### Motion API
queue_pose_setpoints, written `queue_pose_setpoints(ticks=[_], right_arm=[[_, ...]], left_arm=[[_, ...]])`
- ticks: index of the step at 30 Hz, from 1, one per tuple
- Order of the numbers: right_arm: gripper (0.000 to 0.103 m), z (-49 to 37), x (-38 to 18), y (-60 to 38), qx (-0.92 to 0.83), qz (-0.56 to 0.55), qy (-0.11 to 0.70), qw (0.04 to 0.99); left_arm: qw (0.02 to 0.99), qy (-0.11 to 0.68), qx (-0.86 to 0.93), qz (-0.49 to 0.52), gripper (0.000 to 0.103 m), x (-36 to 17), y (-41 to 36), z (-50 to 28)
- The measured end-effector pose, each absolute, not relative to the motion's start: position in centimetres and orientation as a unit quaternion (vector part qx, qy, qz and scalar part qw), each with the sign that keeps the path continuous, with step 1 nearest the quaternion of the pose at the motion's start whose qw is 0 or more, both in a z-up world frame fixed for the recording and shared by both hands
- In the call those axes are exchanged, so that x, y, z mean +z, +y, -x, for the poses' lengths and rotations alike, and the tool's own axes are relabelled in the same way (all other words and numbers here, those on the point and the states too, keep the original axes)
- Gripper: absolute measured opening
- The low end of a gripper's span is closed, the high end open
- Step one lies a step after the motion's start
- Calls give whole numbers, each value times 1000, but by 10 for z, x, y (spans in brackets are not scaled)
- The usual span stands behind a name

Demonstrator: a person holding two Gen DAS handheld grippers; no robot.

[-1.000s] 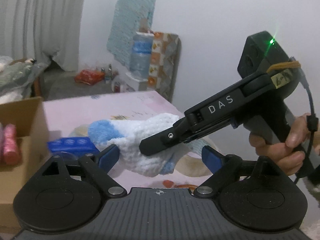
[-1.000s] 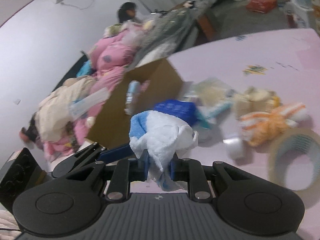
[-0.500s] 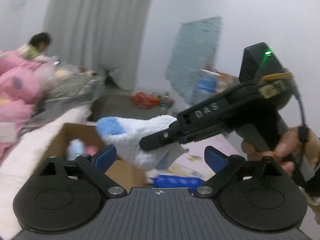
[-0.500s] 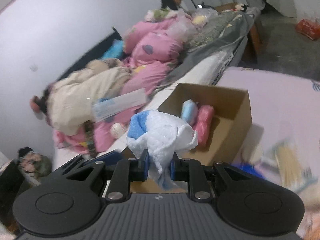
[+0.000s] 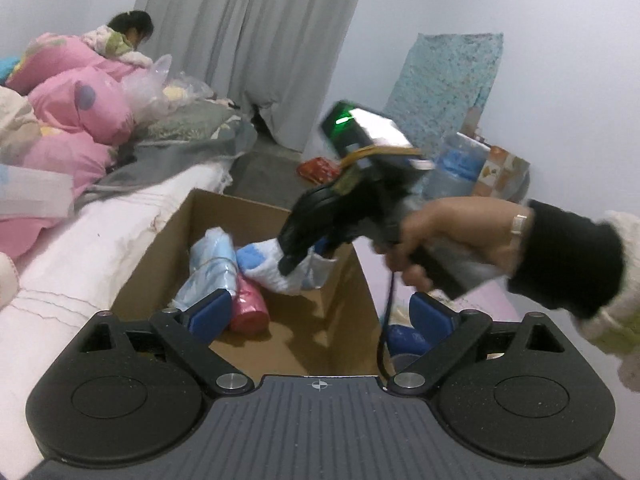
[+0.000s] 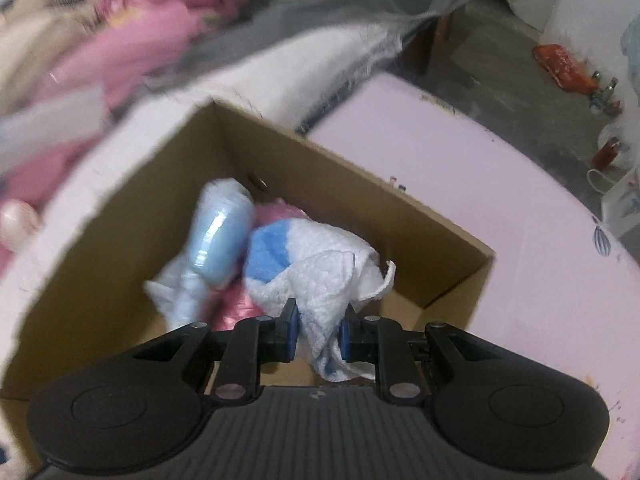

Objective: Organize soft objects
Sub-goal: 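Carry the towel bundle with the right tool over the cardboard box, then lower the towel bundle into the box and open the right tool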

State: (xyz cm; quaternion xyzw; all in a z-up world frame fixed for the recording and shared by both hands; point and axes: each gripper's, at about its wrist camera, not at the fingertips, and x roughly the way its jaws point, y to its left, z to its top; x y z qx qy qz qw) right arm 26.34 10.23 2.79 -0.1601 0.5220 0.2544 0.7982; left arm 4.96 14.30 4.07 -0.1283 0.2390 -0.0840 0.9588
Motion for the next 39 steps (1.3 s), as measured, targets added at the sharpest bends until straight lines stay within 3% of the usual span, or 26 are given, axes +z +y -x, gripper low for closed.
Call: queue_pose_setpoints(ticks=[13, 16, 22, 23, 24, 33, 39], right_arm=[[42, -289, -28, 137, 187, 251, 544, 778], [49, -291, -27, 137, 187, 245, 549, 777], [70, -266, 18, 116, 237, 194, 532, 789], [81, -261, 28, 110, 243, 185, 525, 795], [85, -254, 39, 103, 251, 174, 513, 802], [85, -177, 133, -30, 316, 1, 458, 831], [85, -111, 143, -142, 295, -64, 417, 857]], left_arm=[[954, 246, -98, 138, 97, 31, 152, -51], [954, 248, -99, 137, 99, 30, 152, -51], [957, 239, -109, 127, 102, 36, 146, -45], [957, 237, -111, 125, 102, 37, 144, -43], [957, 235, -114, 124, 102, 39, 142, -41], [955, 219, -175, 102, 103, 49, 101, -21], [937, 219, -266, 52, 103, 52, 43, -17]])
